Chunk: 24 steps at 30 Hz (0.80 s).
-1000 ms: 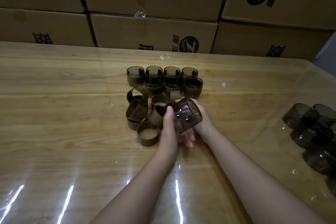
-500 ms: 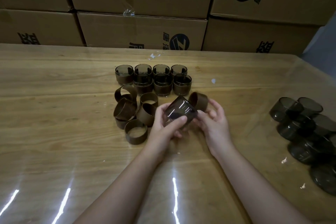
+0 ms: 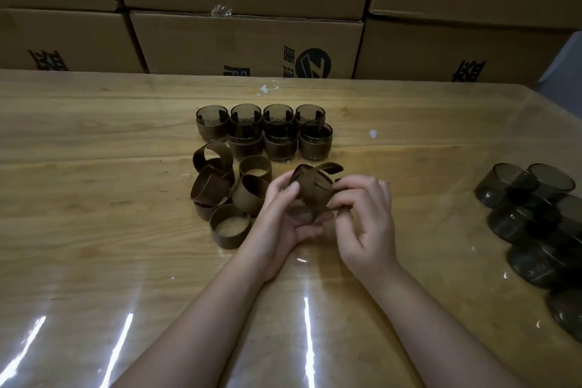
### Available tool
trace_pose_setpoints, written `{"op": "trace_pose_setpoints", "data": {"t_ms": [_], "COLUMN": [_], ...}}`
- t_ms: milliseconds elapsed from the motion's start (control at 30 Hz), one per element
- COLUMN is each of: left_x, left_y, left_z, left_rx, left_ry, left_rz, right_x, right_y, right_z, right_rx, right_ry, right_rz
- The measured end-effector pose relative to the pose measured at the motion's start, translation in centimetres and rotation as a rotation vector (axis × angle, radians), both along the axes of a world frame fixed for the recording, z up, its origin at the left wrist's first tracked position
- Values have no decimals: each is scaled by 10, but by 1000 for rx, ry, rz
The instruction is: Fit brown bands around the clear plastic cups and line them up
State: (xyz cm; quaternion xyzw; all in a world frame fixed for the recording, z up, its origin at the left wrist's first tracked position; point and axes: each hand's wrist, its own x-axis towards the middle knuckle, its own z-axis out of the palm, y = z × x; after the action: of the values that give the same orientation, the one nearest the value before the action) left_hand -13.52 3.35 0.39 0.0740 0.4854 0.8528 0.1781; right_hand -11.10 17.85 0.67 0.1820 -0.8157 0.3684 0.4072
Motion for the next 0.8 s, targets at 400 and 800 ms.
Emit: {"op": "trace_pose_setpoints", "data": {"t_ms": [400, 800], "left_x": [6, 9], "left_y": [6, 4], "left_z": [1, 1], "left_rx": [-205, -203], "left_ry": [128, 153], "left_rz": [28, -2], "right_x": [-3, 0], "right_y": [19, 16], "right_z": [5, 8], "right_rx": [93, 117], "right_ry": [56, 111], "right_rz": [-22, -42]}}
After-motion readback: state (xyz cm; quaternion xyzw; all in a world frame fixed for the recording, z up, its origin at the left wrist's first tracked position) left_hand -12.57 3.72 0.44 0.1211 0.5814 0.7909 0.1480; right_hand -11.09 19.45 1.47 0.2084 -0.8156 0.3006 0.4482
